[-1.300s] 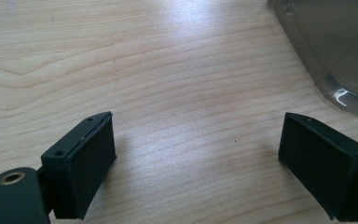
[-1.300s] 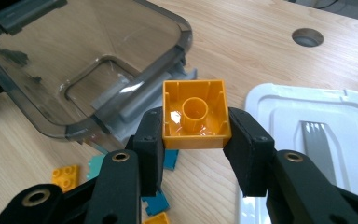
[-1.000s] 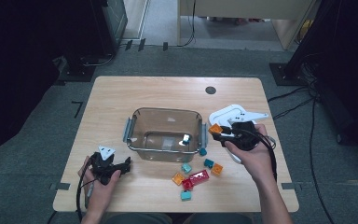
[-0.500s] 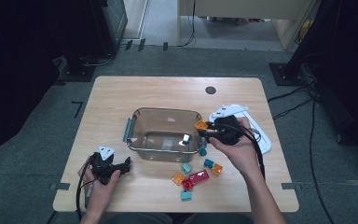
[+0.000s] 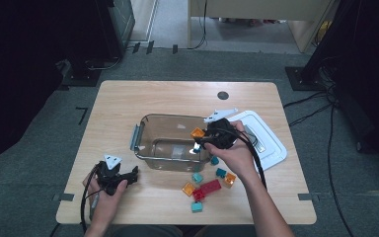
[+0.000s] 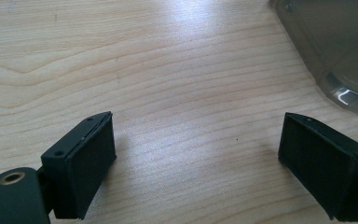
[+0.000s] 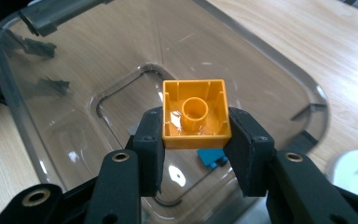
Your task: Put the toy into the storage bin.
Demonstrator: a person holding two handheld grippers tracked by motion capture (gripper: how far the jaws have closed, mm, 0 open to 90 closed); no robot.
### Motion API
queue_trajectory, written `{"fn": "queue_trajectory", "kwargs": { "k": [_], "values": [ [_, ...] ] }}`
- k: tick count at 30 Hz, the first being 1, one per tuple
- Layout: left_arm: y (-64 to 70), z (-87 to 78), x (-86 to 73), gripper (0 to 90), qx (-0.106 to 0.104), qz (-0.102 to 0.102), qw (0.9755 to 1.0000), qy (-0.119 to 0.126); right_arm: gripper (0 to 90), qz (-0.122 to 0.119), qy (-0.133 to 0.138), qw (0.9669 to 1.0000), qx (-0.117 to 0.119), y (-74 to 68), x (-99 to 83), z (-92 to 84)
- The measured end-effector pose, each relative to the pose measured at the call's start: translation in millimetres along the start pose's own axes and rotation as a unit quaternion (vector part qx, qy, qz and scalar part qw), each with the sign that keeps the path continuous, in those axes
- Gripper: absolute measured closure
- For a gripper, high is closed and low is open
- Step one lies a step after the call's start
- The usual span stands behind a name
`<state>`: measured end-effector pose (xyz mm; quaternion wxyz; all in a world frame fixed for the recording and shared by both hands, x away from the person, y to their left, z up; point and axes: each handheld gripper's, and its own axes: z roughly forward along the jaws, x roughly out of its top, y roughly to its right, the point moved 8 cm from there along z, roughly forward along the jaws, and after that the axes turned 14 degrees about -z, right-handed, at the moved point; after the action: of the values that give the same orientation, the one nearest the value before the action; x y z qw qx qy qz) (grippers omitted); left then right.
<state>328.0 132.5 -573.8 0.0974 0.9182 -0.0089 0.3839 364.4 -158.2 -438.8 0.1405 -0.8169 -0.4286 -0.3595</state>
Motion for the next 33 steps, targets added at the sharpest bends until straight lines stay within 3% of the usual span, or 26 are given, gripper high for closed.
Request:
{"fn": "queue_trajectory", "kwargs": {
  "k": [9,23,28,33],
  "values": [
    [0.0,0.0,0.0,10.6,0.0,0.0,1.0,0.0,60.1,-0.006,-0.037,0.9993,0.009,-0.5,1.4,25.3],
    [0.0,0.0,0.0,10.6,0.0,0.0,1.0,0.0,56.9,-0.022,-0.09,0.9954,0.024,-10.1,2.3,45.6],
    [0.0,0.0,0.0,10.6,0.0,0.0,1.0,0.0,53.5,-0.023,-0.09,0.9953,0.027,-12.3,3.0,45.7],
    [0.0,0.0,0.0,10.6,0.0,0.0,1.0,0.0,50.9,-0.021,-0.069,0.997,0.026,-13.4,6.5,36.5]
  ]
}}
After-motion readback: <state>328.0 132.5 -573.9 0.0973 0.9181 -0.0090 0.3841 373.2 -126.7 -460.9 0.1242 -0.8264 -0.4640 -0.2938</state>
